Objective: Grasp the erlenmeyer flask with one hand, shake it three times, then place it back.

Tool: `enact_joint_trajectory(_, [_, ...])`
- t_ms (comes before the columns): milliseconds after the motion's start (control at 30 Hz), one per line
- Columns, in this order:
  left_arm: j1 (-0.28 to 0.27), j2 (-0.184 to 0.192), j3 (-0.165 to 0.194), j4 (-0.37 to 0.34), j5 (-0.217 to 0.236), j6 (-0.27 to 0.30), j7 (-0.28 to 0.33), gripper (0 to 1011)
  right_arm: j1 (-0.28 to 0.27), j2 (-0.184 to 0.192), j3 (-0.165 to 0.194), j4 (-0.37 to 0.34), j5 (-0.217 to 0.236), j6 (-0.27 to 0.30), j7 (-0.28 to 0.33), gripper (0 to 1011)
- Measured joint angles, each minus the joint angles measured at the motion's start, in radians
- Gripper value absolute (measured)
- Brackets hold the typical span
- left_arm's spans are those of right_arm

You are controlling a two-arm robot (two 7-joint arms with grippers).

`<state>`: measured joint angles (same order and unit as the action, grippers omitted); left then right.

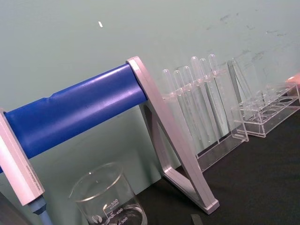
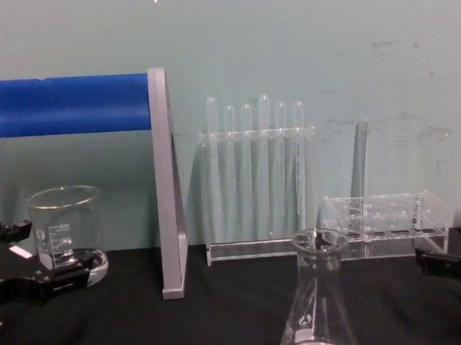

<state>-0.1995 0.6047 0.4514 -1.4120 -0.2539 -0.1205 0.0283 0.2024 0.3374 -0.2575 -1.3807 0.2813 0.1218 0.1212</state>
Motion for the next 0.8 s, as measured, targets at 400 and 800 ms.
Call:
enact_joint_trajectory(400, [0.000, 0.000, 0.000, 0.000, 0.000, 0.000, 0.000, 1001, 0.000, 0.000, 0.000, 0.000, 0.000, 0.001, -0.001, 1000])
enact_joint_trajectory(800, [0.000, 0.000, 0.000, 0.000, 0.000, 0.000, 0.000, 1001, 0.000, 0.000, 0.000, 0.000, 0.000, 0.001, -0.002, 1000])
